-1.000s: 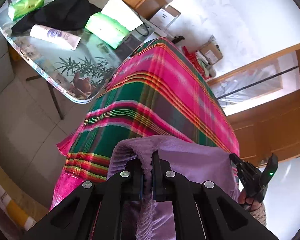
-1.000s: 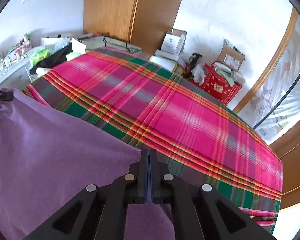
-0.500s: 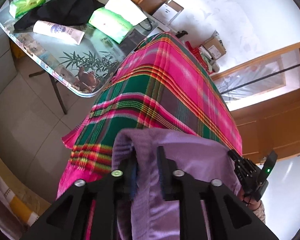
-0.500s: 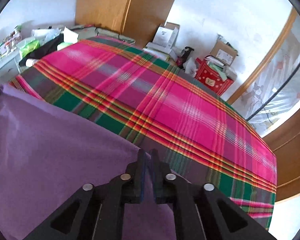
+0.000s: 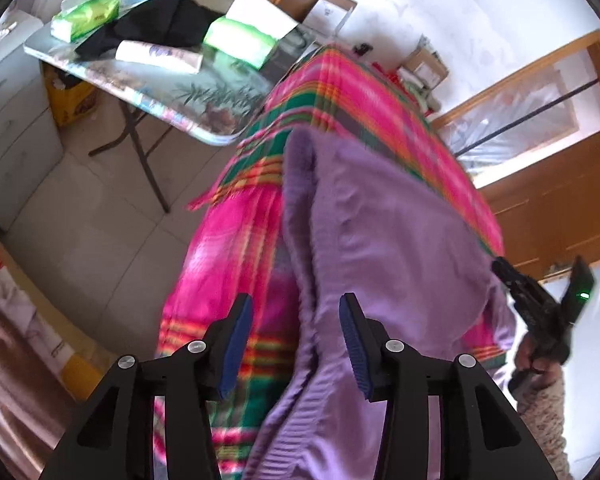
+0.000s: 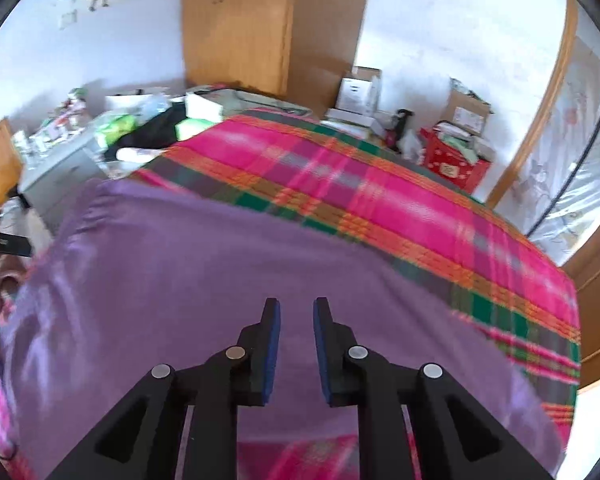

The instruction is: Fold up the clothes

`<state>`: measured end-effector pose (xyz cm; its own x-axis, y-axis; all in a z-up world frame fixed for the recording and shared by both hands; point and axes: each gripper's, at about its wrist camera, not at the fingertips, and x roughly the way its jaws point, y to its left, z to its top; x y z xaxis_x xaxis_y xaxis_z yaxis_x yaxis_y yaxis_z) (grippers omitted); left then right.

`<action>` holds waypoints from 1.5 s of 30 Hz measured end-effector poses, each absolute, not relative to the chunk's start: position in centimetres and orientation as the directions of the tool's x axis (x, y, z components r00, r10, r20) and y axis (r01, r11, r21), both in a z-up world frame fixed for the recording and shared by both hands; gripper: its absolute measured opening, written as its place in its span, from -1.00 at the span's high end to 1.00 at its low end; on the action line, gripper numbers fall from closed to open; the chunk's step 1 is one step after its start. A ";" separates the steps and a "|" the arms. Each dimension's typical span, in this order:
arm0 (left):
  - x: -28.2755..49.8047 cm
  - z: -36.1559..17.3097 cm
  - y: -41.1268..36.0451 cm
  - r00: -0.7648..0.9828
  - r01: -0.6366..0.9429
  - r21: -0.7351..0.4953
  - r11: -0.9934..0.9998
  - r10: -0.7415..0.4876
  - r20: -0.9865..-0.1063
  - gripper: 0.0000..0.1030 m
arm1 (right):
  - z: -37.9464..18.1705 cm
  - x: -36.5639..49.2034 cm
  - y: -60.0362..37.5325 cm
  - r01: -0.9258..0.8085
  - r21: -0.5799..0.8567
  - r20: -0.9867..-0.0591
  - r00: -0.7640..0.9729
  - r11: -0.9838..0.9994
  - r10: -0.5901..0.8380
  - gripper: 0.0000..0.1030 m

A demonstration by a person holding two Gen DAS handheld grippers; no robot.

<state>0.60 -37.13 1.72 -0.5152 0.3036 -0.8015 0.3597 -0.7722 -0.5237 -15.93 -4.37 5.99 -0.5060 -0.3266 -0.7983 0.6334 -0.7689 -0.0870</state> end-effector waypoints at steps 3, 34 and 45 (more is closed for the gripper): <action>0.9 1.2 -36.8 -0.518 0.341 -0.549 -0.763 0.334 -0.787 0.03 | 5.9 -13.6 -4.8 0.662 -0.052 -0.802 -0.474 -0.748 -0.363 0.66; 2.7 -1.2 -36.1 -0.517 0.361 -0.595 -0.718 0.377 -0.768 0.84 | 4.2 -9.8 -3.1 0.638 0.078 -0.822 -0.394 -0.766 -0.412 0.66; 2.2 -0.6 -34.7 -0.483 0.353 -0.495 -0.794 0.298 -0.823 0.67 | 5.6 -10.7 5.6 0.475 0.145 -0.789 -0.474 -0.868 -0.391 0.66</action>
<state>2.21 -34.66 -0.55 -0.4828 0.2983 -0.8233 0.3531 -0.7940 -0.4948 -10.73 5.59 5.61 -0.4744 -0.3913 -0.7885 0.4753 -0.8678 0.1447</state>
